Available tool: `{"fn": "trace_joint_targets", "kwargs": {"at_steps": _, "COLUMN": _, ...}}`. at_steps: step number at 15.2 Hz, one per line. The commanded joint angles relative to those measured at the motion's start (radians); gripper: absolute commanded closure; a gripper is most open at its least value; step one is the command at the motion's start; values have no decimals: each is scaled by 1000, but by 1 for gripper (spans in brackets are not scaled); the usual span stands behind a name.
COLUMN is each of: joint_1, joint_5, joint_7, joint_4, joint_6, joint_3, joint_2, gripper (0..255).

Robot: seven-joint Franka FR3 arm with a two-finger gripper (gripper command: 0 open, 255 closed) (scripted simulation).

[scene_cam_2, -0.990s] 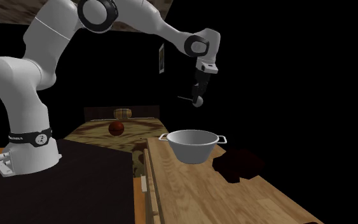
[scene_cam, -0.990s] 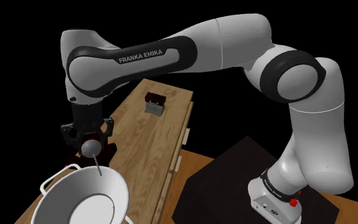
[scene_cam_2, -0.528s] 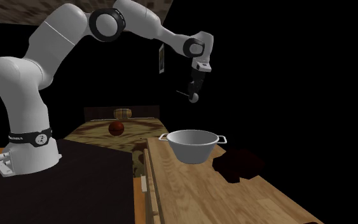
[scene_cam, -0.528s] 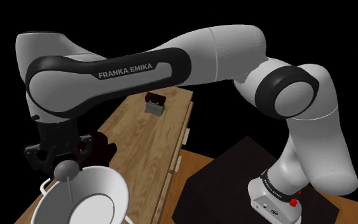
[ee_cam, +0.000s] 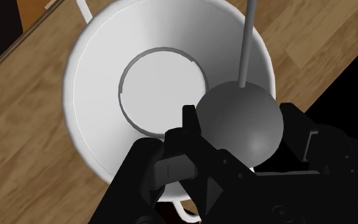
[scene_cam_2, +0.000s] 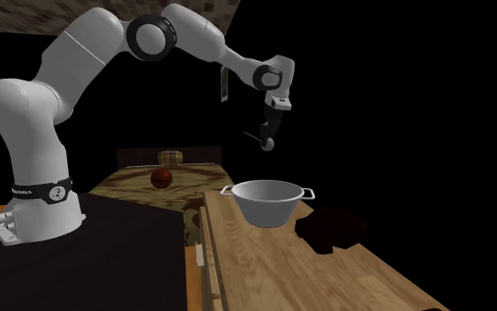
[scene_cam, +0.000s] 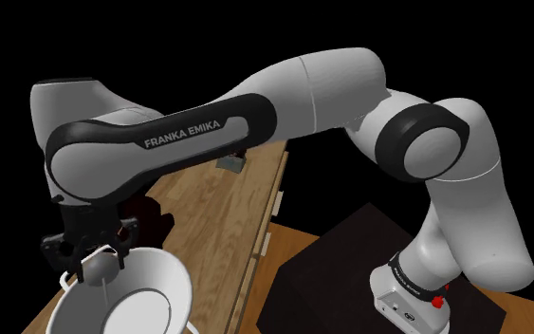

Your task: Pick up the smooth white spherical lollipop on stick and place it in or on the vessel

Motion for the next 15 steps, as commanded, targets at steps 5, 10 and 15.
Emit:
{"fn": "trace_joint_targets", "kwargs": {"at_steps": 5, "joint_1": 3, "joint_5": -3, "joint_7": -12, "joint_4": -30, "joint_6": 60, "joint_3": -4, "joint_2": 31, "gripper": 255}}
{"fn": "trace_joint_targets", "kwargs": {"at_steps": 10, "joint_1": 4, "joint_5": -6, "joint_7": -23, "joint_4": -50, "joint_6": 106, "joint_3": -8, "joint_2": 60, "gripper": 255}}
{"fn": "trace_joint_targets", "kwargs": {"at_steps": 15, "joint_1": 7, "joint_5": -8, "joint_7": -32, "joint_4": -61, "joint_6": 145, "joint_3": -12, "joint_2": 89, "gripper": 255}}
